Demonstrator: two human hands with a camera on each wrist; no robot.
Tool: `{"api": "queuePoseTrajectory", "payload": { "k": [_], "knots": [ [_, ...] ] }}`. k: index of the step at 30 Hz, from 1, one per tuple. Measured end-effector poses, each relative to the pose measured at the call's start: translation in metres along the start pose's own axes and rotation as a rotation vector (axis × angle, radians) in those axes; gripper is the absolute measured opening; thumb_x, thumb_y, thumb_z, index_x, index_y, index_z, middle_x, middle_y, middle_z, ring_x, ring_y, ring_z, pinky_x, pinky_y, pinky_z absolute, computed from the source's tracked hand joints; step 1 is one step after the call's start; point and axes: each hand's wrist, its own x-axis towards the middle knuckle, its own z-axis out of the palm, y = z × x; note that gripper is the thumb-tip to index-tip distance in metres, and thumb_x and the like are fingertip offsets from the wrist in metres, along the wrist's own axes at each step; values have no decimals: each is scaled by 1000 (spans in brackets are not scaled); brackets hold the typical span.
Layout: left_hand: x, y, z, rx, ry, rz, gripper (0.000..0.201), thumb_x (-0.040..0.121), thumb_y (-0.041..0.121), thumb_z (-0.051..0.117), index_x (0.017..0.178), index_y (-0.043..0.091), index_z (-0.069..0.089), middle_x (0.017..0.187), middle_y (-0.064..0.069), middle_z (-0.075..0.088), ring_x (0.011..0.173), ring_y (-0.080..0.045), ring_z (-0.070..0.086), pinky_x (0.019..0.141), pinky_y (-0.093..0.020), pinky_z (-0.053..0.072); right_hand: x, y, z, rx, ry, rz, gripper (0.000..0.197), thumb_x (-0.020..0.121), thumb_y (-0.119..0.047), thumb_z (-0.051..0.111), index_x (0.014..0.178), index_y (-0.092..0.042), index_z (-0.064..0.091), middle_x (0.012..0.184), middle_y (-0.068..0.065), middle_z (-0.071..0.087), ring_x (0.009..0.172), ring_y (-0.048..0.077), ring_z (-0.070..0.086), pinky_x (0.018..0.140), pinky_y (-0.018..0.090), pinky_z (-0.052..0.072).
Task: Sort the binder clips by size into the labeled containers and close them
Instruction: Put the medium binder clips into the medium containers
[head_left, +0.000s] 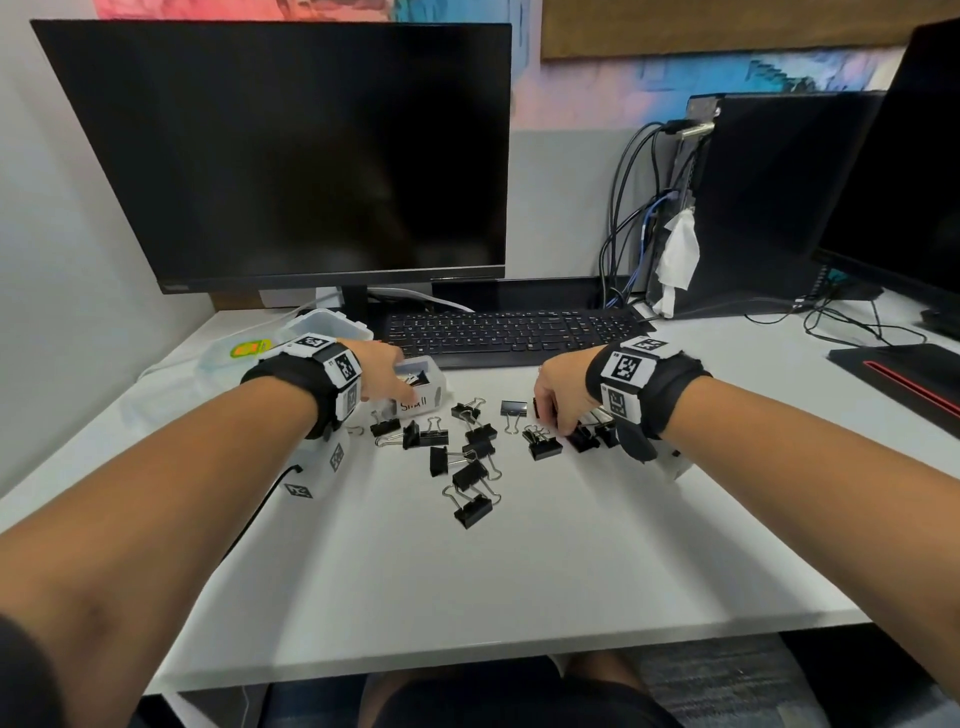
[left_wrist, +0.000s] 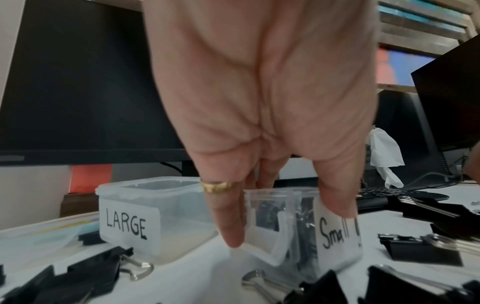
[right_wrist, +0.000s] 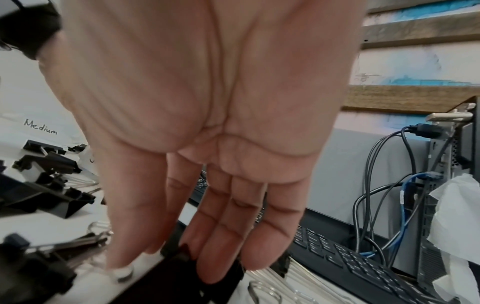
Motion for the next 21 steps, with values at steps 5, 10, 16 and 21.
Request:
{"api": "queuePoseTrajectory", "payload": {
  "k": [5,10,16,21],
  "knots": [
    [2,0,4,24,25,21,64,95,49,46,147,14,29,145,-7,43,128,-25,45,102,-36,37,0,-3,1,35,64,-38,26,81,-24,71,107,-24,70,93,-10,59,90,13,58,90,29,51],
    [6,1,10,14,55,66,57,99,39,44,149,21,24,149,-6,40,131,-25,44,101,-35,38,2,-4,6,58,84,-52,29,79,-27,73,108,-25,72,99,-9,62,94,12,59,89,29,51],
    [5,3,12,-75,105,116,61,96,33,52,149,19,25,152,-7,32,135,-26,39,106,-36,35,2,-3,10,67,62,-23,14,78,-19,71,91,-19,74,85,-7,68,77,11,60,72,25,52],
    [-4,19,7,-135,176,275,49,94,30,56,140,21,42,151,-6,29,134,-24,38,106,-35,36,-1,-5,6,49,51,-2,13,75,-16,75,86,-20,70,75,-12,61,79,12,58,78,27,52]
  ]
}}
